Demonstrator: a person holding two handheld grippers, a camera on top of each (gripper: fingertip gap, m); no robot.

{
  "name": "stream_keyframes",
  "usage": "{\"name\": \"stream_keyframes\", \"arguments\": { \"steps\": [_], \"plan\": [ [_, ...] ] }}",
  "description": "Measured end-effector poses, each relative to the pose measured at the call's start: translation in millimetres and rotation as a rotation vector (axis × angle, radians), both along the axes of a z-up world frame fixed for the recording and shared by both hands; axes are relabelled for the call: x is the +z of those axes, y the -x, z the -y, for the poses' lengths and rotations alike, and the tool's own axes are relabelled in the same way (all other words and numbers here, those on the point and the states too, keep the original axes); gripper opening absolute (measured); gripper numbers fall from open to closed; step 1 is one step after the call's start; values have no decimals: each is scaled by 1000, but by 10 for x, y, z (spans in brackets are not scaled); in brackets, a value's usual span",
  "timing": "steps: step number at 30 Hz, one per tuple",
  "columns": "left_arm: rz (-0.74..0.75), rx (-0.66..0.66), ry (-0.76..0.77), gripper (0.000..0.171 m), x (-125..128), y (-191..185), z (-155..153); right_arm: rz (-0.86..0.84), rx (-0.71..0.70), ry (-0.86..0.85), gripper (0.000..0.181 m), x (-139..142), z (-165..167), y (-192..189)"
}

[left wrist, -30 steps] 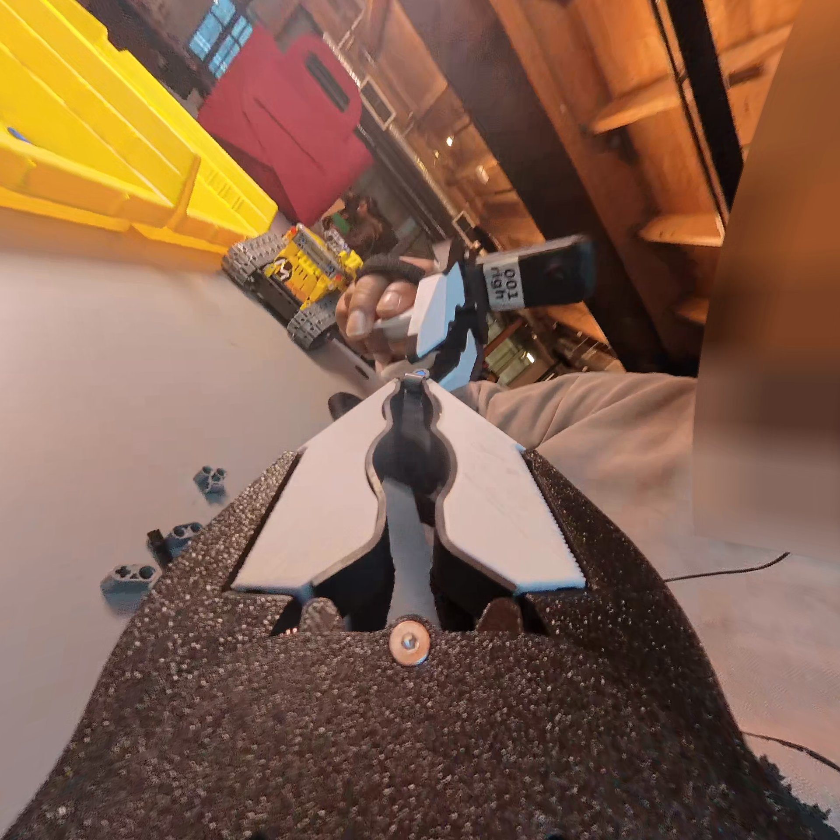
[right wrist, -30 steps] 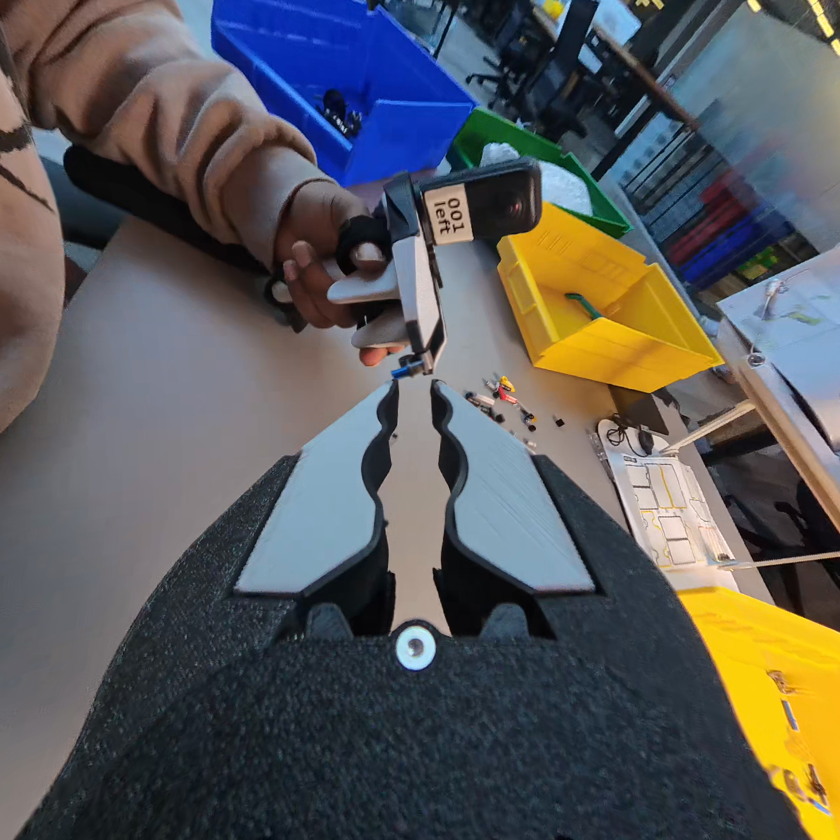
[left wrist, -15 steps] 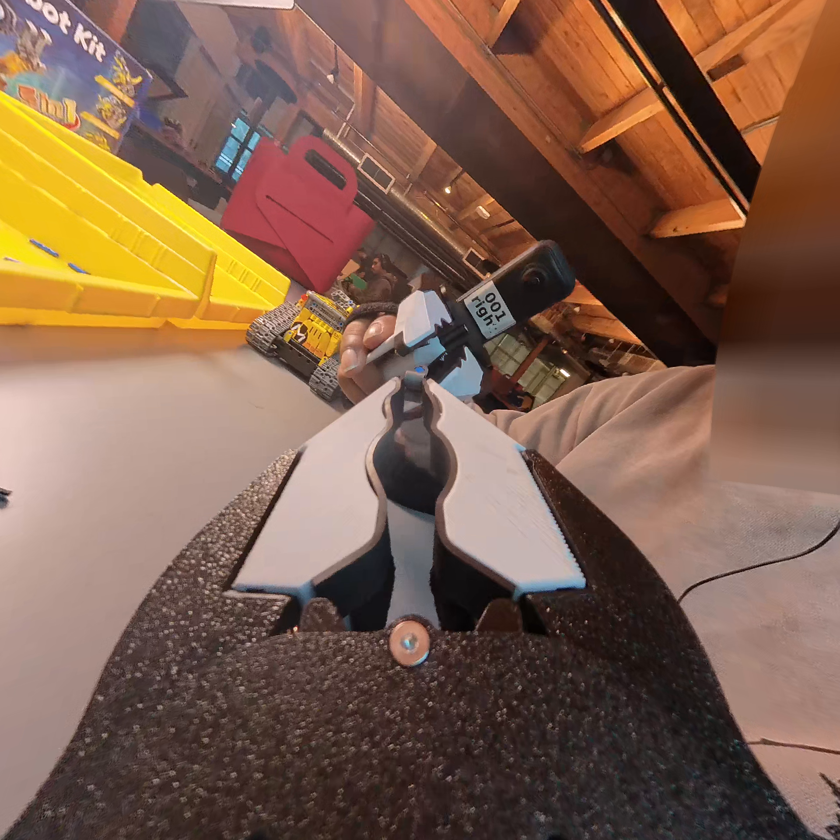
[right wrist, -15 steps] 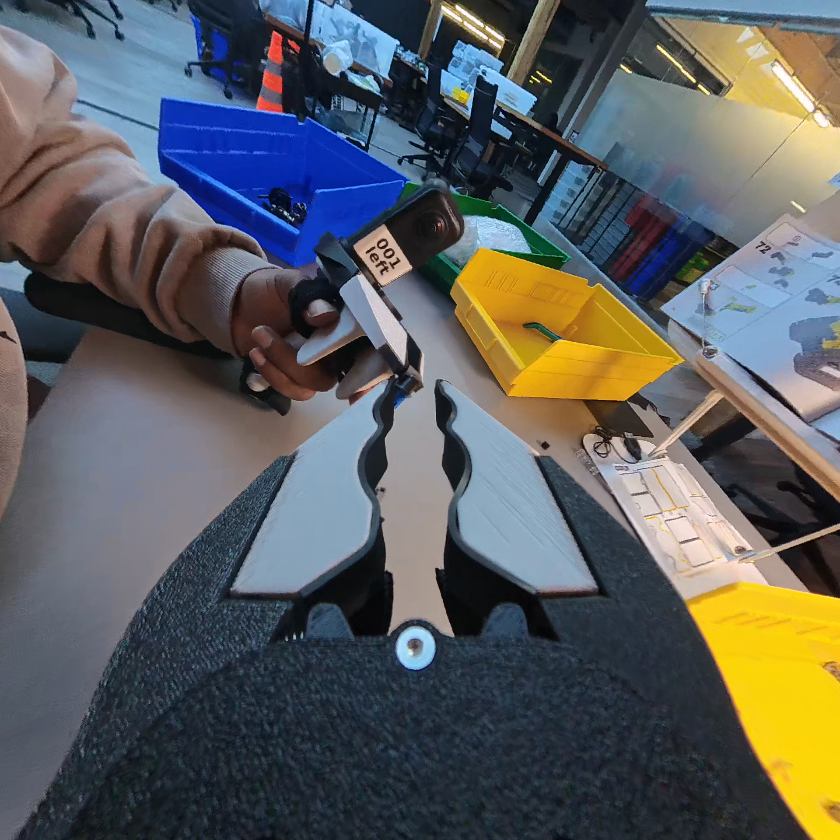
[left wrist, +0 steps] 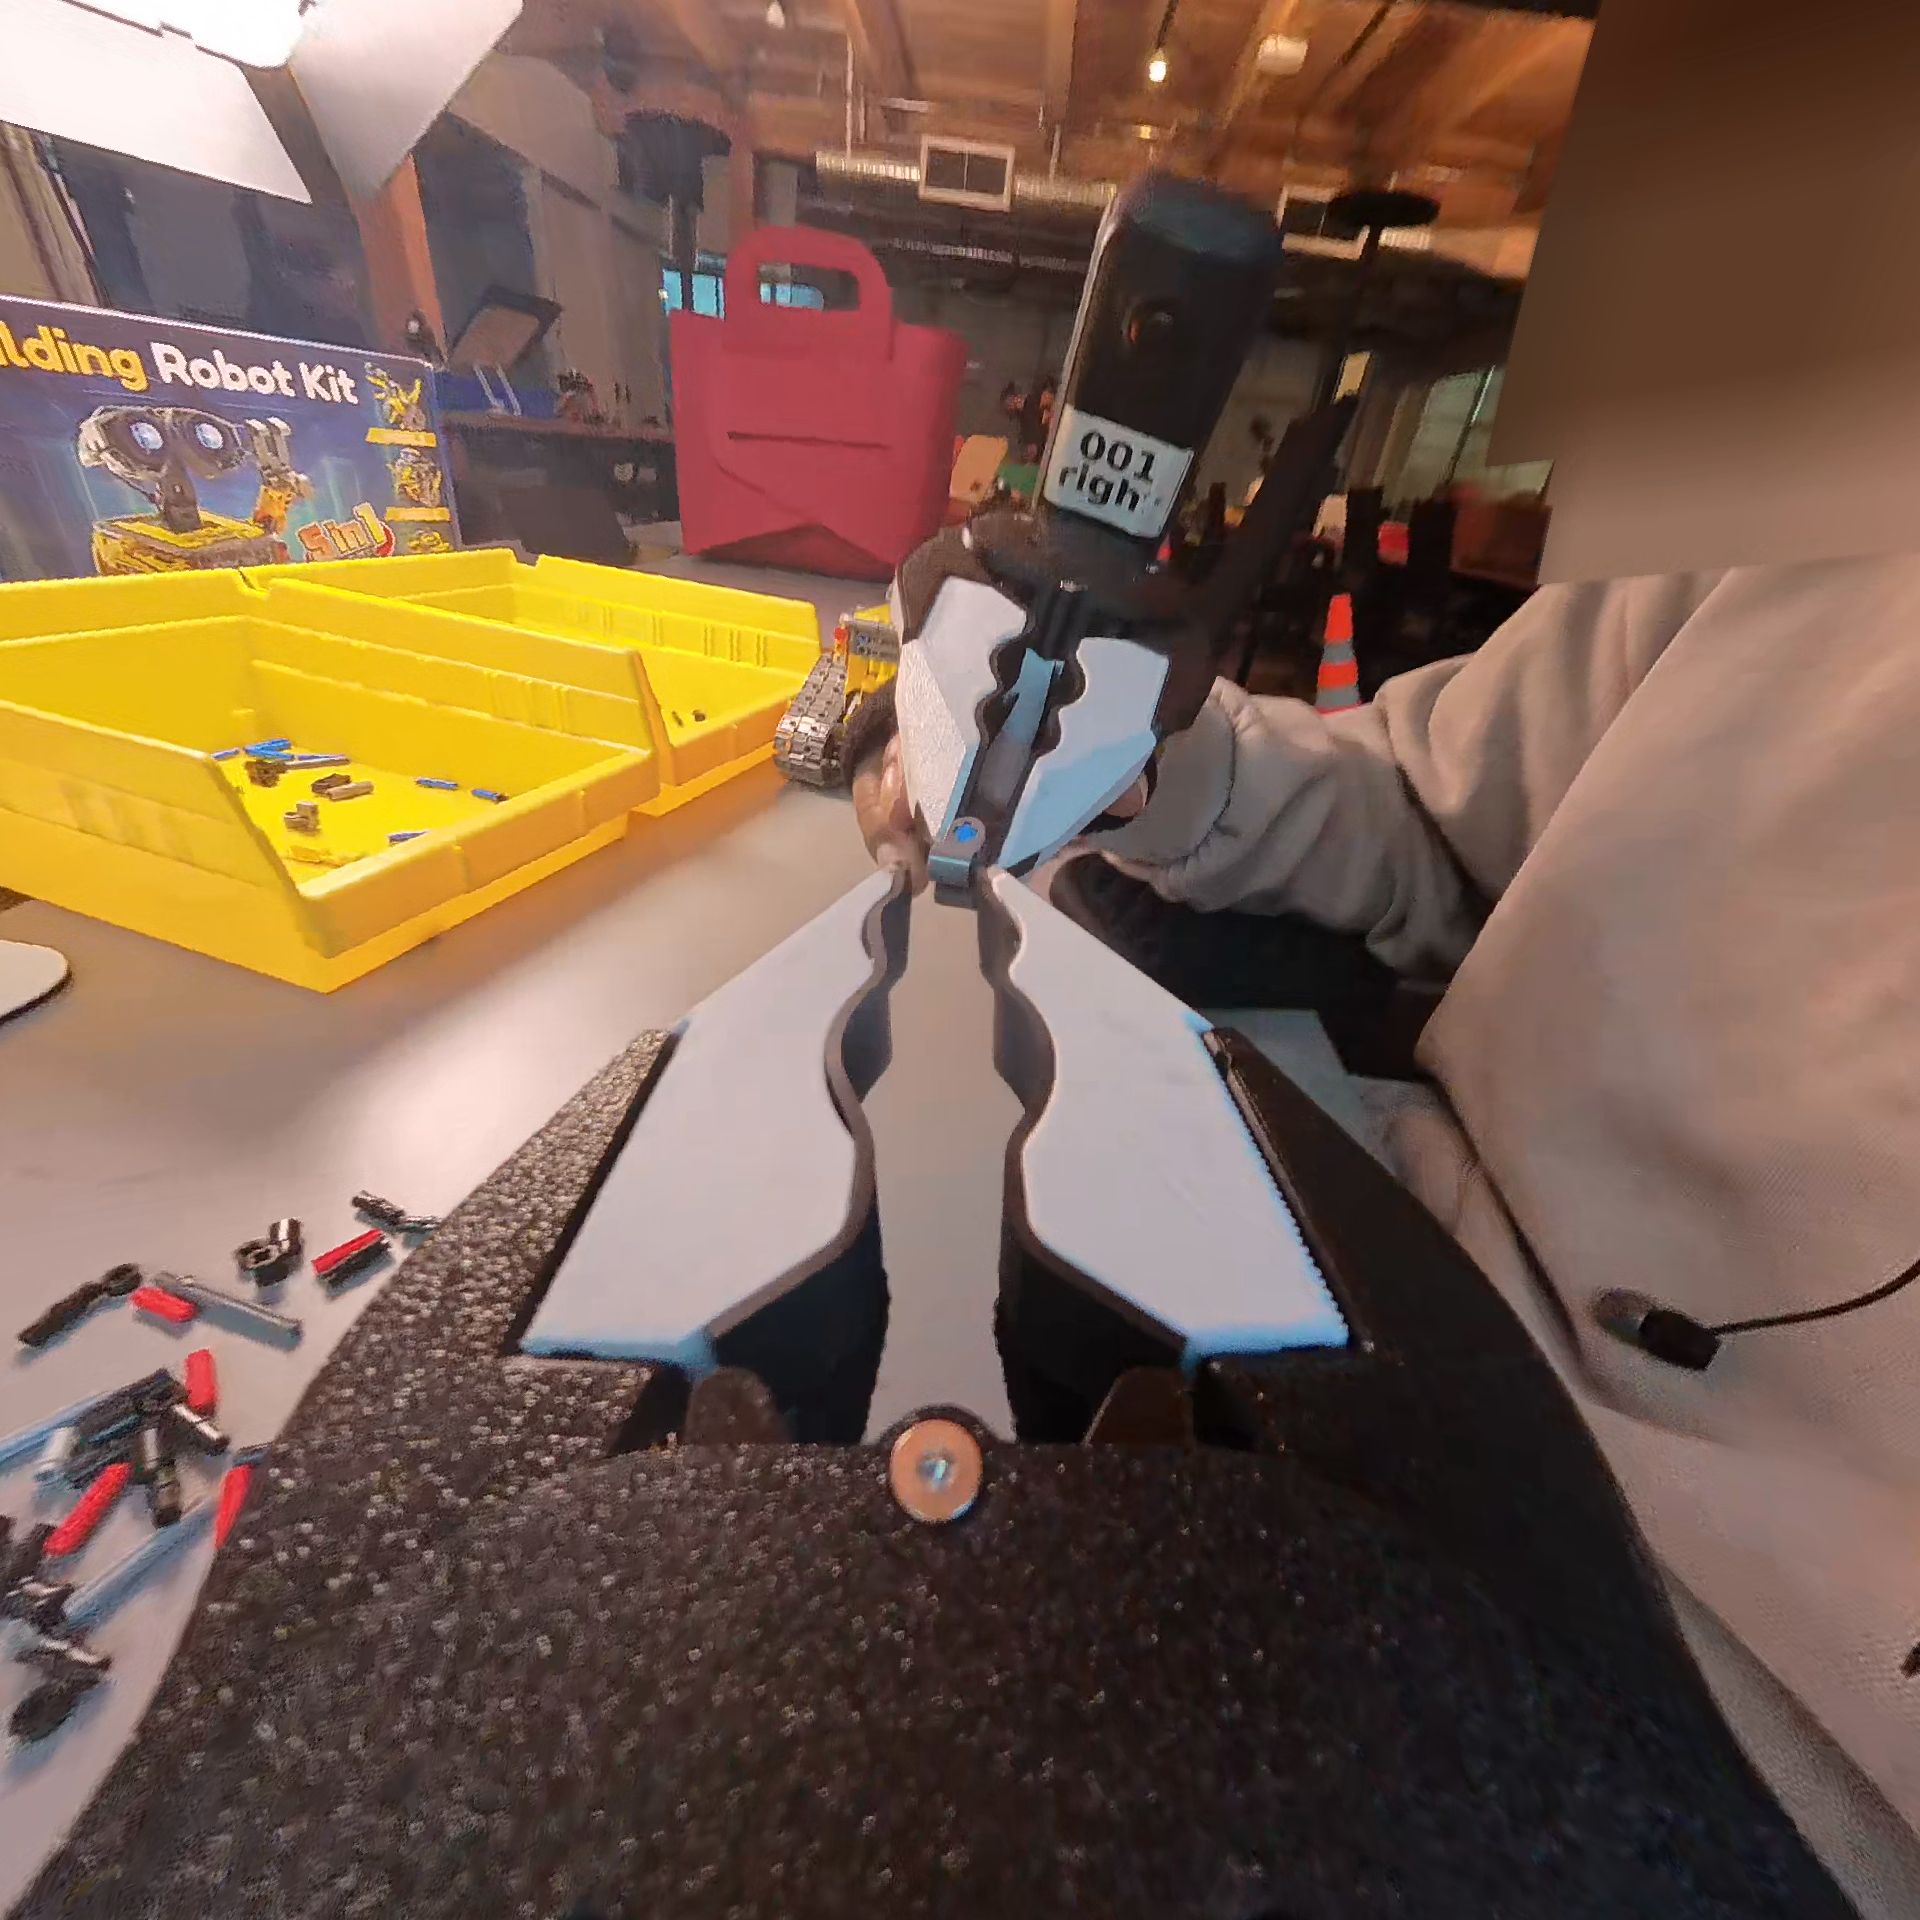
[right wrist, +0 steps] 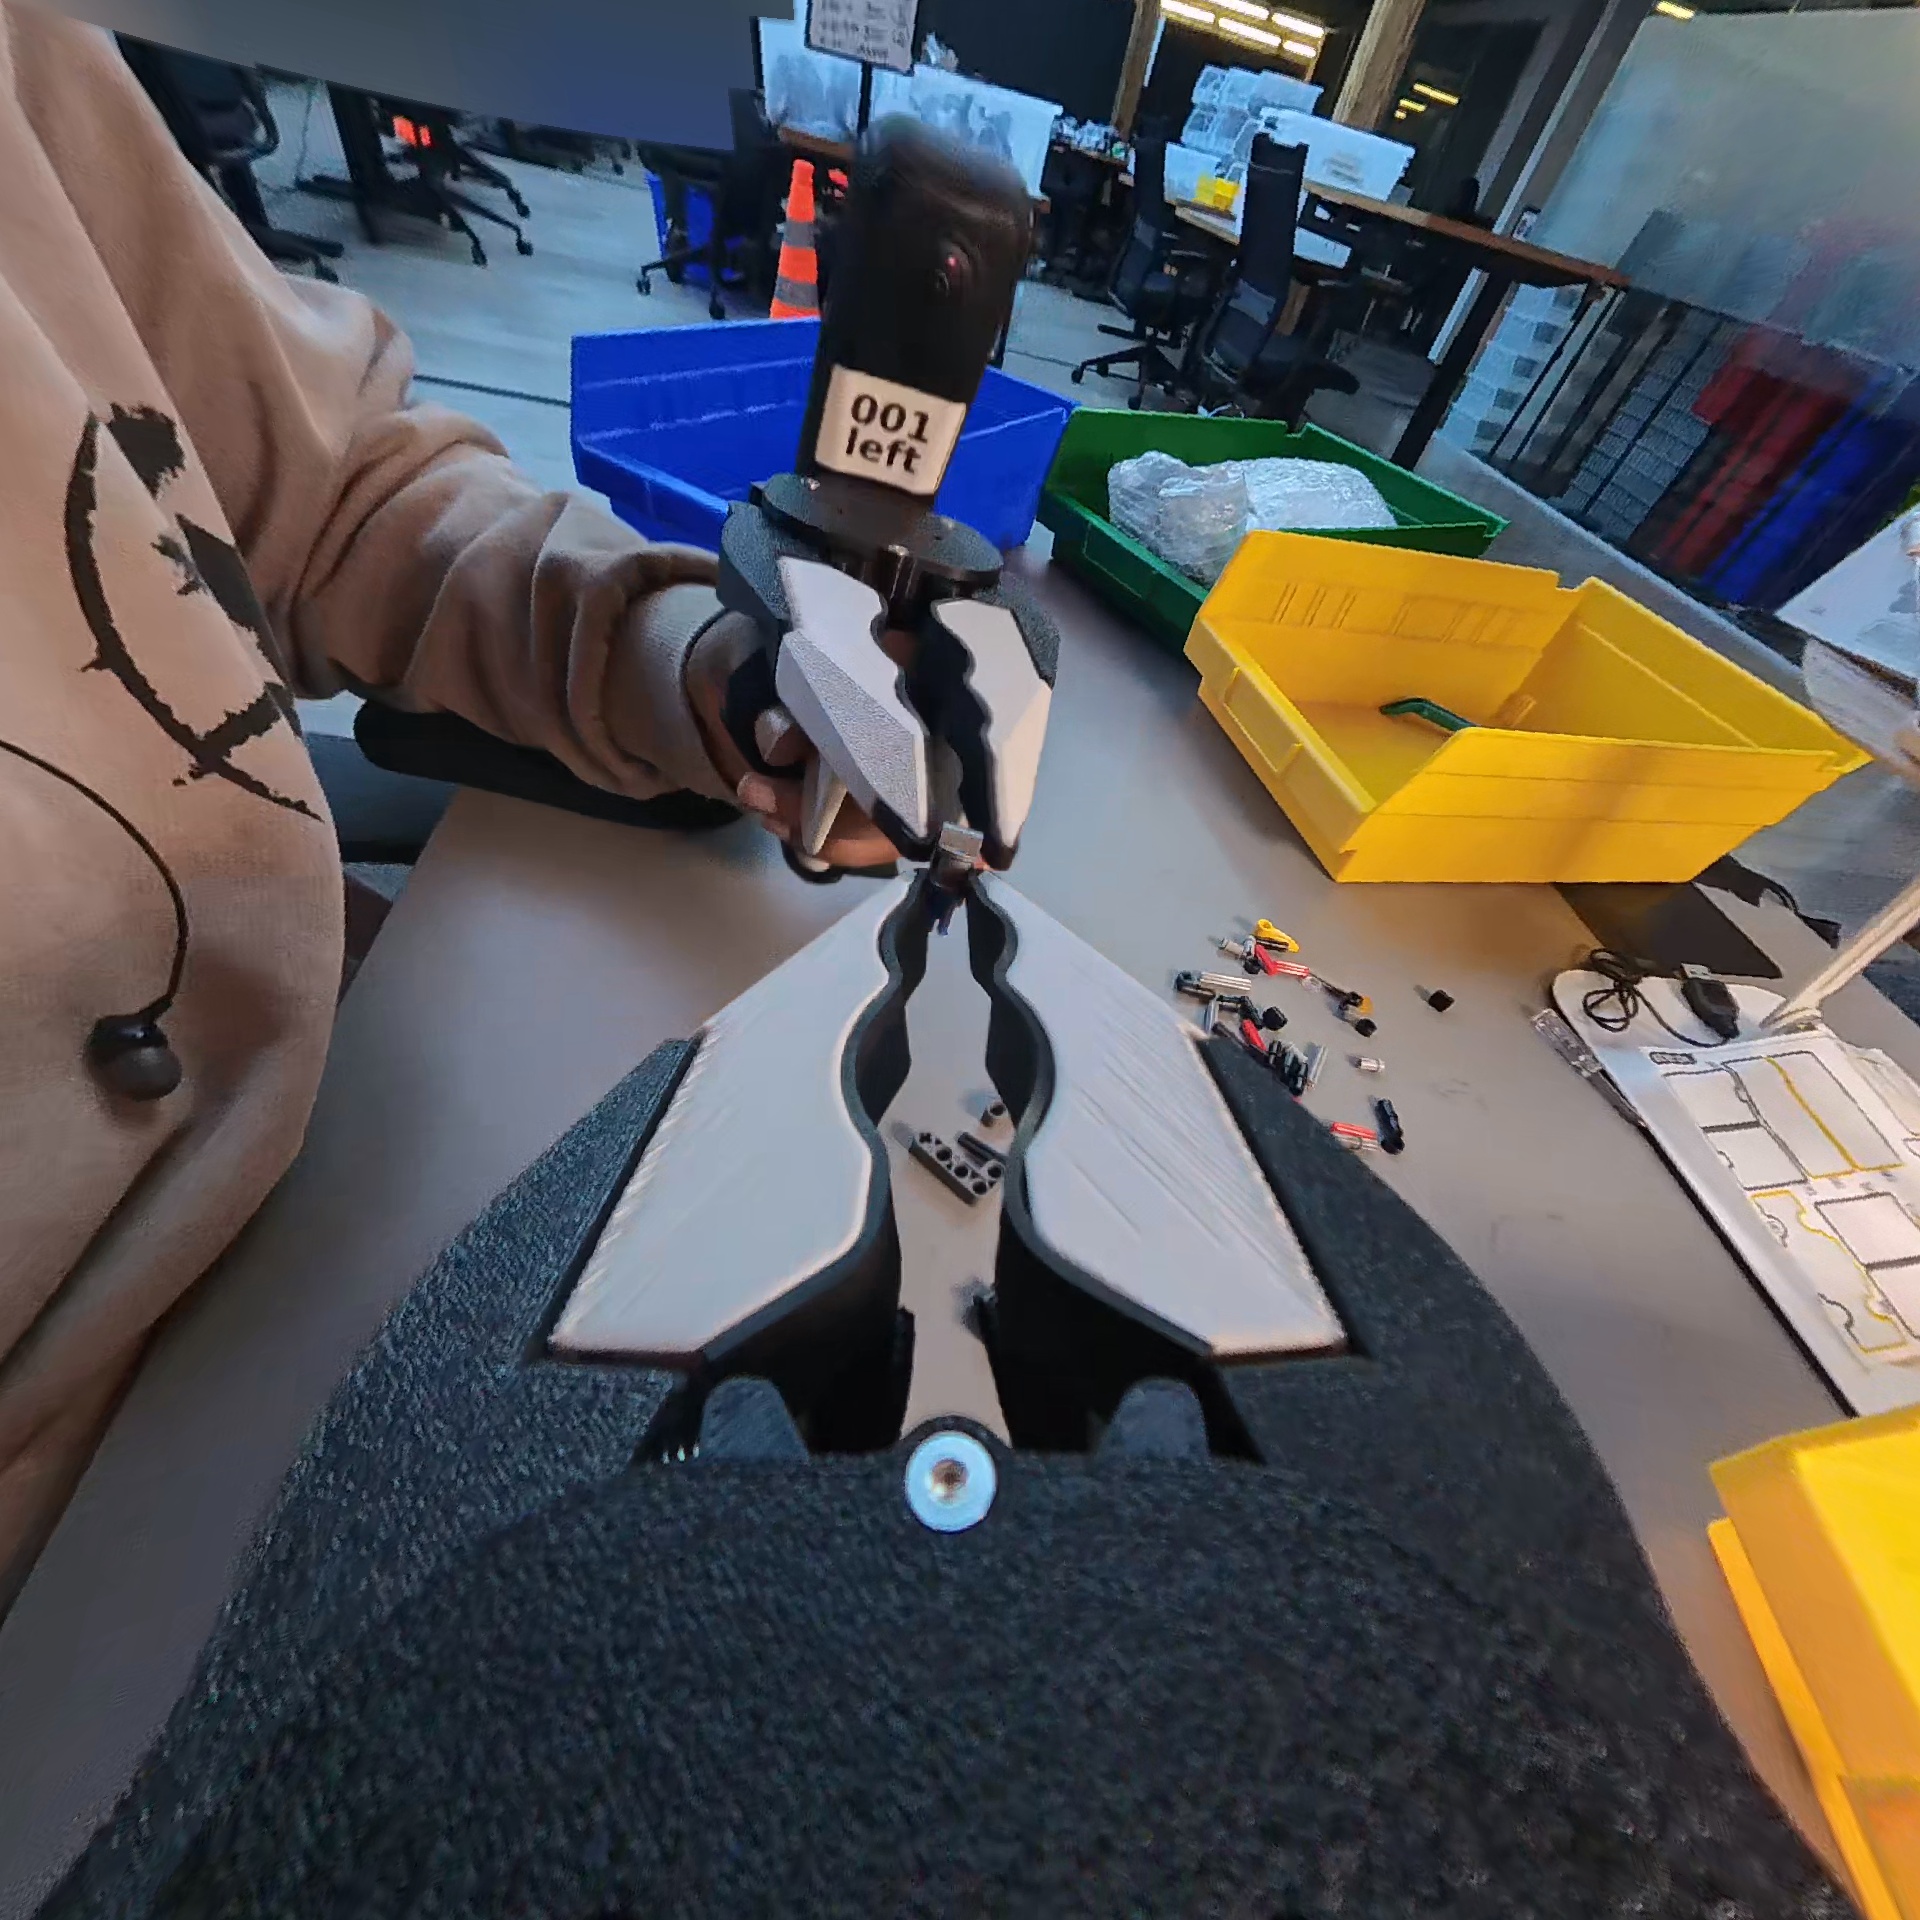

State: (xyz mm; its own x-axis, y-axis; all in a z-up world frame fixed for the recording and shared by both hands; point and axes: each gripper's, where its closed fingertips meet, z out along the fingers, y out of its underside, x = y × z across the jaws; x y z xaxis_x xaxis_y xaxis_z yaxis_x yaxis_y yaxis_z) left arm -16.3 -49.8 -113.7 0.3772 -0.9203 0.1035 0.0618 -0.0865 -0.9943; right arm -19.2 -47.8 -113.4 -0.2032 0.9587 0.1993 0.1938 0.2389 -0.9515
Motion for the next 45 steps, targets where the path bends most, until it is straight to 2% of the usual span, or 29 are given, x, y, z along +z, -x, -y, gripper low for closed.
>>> {"name": "stream_keyframes", "arguments": {
  "steps": [1, 5, 14, 21, 27, 30, 33, 39, 45],
  "plan": [
    [-36, -5, -14, 17, -28, -15, 16, 14, 11, -19, 5, -20, 22, -8],
    [-140, -18, -70, 9, -104, -48, 71, 70, 32, -81, 5, -103, 65, -13],
    [-121, 12, -169, 7, -21, -31, 87, 48, 46, -28, 5, -75, 75, -39],
    [-116, -3, -182, 7, -34, -65, 109, 55, 56, -27, 3, -113, 91, -34],
    [-192, -7, -165, 8, -146, -77, 99, 130, 51, -51, 2, -217, 73, -54],
    [-234, -8, -168, 17, -187, -85, 104, 186, 29, -126, 2, -313, 66, -42],
    [-300, -27, -176, 8, -264, -96, 132, 195, 31, -171, 2, -342, 100, -12],
    [-370, -25, -219, 7, -243, -62, 141, 164, 39, -171, 1, -307, 115, 4],
    [-348, -43, -202, 5, -259, -64, 174, 159, 74, -91, 0, -382, 170, 23]
  ]
}}
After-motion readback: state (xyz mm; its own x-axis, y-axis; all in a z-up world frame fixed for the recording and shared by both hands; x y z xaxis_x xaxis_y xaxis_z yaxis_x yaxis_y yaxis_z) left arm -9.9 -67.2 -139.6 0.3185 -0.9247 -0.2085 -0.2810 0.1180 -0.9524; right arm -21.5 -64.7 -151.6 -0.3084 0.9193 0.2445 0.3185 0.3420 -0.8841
